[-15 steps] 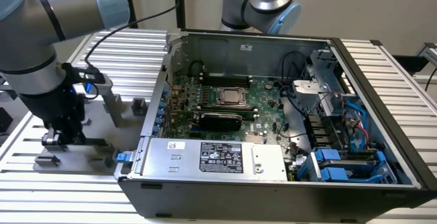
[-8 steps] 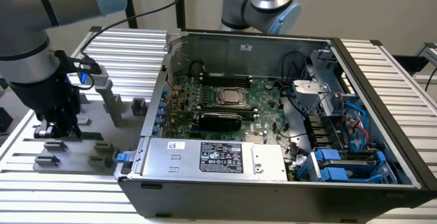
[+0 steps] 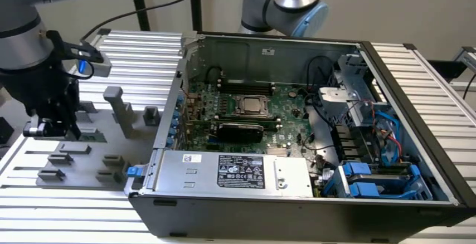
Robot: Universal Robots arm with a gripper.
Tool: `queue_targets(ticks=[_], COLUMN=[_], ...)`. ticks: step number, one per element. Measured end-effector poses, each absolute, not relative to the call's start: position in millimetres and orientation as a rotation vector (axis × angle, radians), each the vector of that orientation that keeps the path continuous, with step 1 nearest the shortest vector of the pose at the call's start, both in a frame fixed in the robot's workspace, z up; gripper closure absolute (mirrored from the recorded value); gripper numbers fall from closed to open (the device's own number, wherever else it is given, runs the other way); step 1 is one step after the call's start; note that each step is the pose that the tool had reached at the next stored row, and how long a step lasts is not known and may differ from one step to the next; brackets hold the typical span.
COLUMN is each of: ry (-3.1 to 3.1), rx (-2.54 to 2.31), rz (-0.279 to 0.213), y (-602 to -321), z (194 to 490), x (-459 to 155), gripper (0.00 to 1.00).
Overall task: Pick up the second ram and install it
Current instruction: 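Pick up the second ram and move it above second insertion slot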
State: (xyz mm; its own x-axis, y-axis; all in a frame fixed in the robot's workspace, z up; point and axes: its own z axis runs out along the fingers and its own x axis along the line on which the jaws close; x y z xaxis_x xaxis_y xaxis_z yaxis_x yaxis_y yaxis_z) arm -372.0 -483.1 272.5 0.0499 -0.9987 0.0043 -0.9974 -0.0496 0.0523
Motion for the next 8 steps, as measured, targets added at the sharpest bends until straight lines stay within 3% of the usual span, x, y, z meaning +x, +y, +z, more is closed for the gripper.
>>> queue_targets(ticks=[8], ry=[-2.134], rx=[2.243], rz=[-0.057], y=[-483], z=[309], x=[-360], gripper=[0.86])
